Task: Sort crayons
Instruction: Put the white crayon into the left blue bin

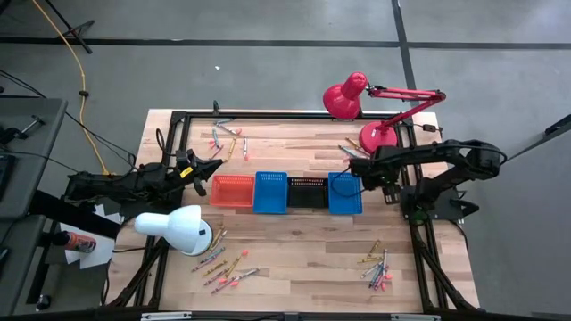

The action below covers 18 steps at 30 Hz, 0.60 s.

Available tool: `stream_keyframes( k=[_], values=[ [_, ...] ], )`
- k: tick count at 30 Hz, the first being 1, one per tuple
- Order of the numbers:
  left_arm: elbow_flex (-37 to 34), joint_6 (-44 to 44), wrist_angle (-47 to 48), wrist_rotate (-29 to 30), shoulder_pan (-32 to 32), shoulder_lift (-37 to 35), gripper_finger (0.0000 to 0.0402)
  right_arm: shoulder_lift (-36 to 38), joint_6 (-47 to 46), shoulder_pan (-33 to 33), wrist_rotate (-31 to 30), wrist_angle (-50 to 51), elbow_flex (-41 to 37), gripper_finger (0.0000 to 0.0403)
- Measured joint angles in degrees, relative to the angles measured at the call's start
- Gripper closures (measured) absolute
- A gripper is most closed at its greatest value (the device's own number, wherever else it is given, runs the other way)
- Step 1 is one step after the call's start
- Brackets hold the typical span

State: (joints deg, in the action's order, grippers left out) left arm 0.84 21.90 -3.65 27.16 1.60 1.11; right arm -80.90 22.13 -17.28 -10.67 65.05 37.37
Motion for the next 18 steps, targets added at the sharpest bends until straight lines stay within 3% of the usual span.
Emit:
stream_keyframes(
  k=[18],
  values=[
    [0.0, 0.0, 0.0, 0.0, 0.0, 0.0, 0.0401, -0.1, 6.4, -2.4, -1.9, -12.5, -3.4, 0.0237]
  ],
)
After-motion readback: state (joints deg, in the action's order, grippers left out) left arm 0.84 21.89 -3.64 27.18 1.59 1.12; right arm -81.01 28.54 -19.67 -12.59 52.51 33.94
